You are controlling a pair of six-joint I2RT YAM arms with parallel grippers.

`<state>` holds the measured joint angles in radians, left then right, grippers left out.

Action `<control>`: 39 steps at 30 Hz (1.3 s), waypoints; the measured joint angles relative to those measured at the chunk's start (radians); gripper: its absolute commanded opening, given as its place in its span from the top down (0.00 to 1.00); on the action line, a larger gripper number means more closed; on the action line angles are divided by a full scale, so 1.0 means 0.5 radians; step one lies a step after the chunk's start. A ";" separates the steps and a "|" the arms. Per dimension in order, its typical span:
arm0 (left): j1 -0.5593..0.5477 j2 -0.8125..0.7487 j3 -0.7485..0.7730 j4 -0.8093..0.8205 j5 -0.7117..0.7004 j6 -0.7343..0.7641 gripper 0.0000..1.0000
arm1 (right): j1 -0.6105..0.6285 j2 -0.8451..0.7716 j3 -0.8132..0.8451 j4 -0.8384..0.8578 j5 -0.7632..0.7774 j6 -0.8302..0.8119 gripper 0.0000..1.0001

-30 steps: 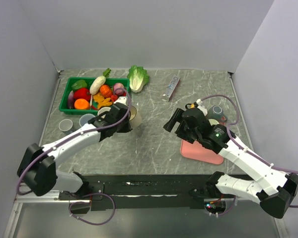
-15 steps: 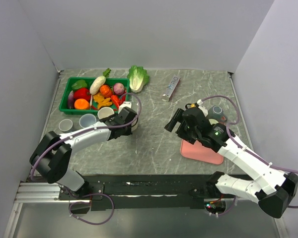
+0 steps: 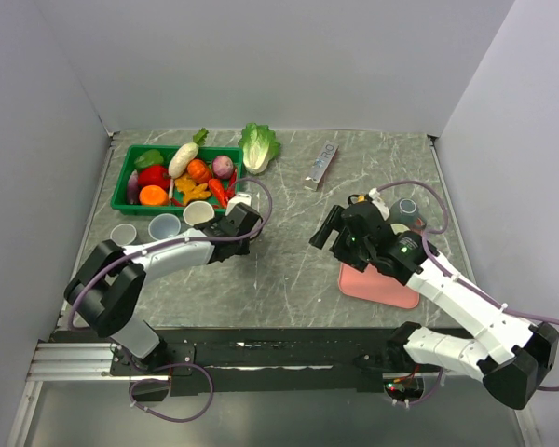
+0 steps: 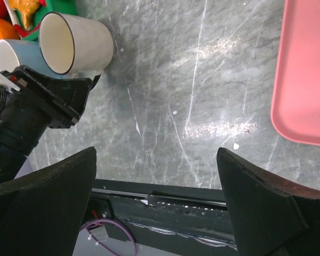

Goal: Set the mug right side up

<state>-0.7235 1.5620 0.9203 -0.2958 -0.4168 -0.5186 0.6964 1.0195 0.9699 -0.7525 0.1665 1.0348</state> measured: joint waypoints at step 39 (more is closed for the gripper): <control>-0.021 -0.890 0.039 -0.106 0.544 -0.029 0.04 | -1.120 -0.014 -0.190 -0.088 0.034 -2.152 0.01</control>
<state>-0.7338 1.1168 0.9398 -0.3489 -0.1448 -0.5331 0.1364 1.0122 0.8749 -0.7963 0.1833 -0.0414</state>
